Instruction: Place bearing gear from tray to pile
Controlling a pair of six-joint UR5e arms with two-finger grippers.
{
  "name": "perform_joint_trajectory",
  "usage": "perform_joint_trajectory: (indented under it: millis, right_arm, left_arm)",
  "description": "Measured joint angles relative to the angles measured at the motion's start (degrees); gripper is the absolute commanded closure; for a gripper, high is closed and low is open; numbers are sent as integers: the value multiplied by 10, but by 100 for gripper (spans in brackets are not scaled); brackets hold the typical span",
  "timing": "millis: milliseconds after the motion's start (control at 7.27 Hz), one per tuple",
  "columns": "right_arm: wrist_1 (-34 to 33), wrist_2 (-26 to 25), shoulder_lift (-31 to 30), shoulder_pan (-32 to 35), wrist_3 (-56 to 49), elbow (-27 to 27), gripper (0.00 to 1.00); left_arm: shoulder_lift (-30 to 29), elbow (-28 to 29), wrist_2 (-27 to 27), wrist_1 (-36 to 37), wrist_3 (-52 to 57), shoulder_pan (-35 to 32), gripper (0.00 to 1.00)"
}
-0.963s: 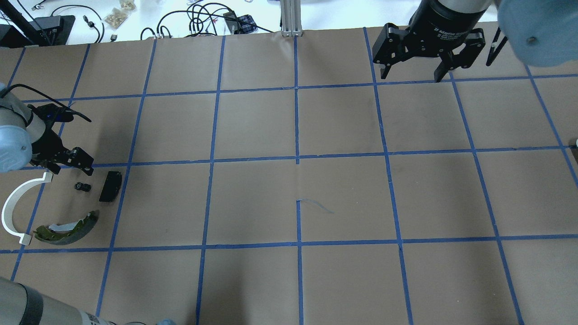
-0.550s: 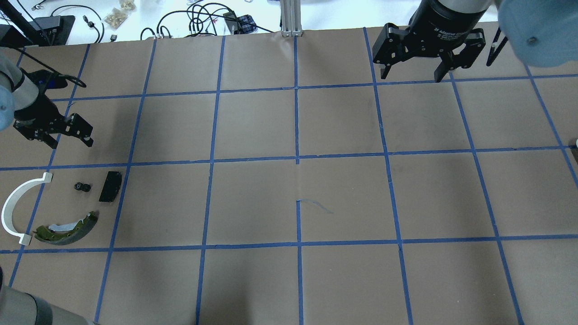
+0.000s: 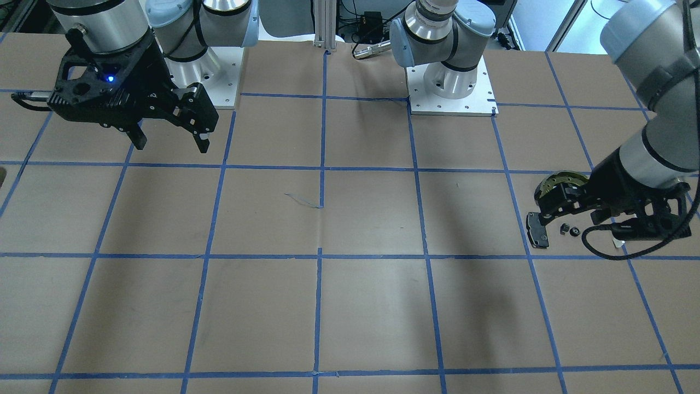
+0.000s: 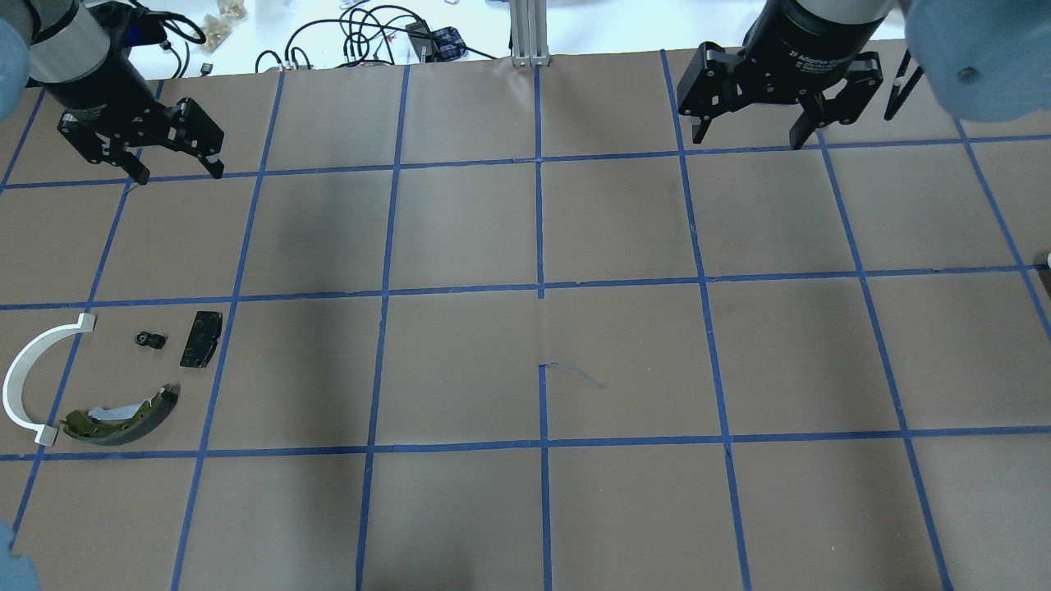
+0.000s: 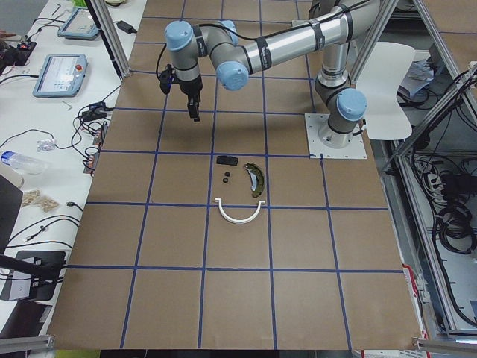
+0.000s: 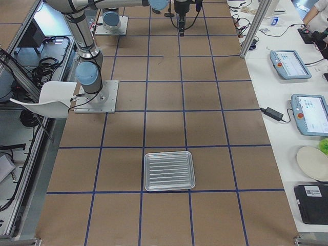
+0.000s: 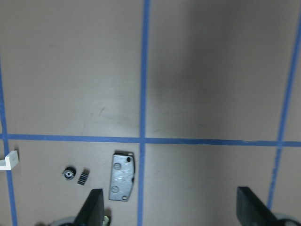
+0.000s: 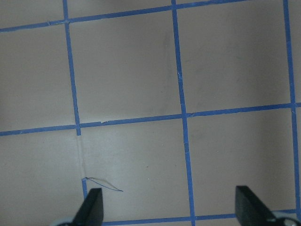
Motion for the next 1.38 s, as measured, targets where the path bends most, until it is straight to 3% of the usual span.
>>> perform_joint_trajectory:
  millis: [413,1376]
  right_arm:
    - [3,-32,-1,1,-14,0,0]
    - [15,-22,1,1,-32,-1,0]
  left_arm:
    - [54,-9,-4,-20,-77,-82,0]
    - [158,-94,-22,-56,-77,-106,0]
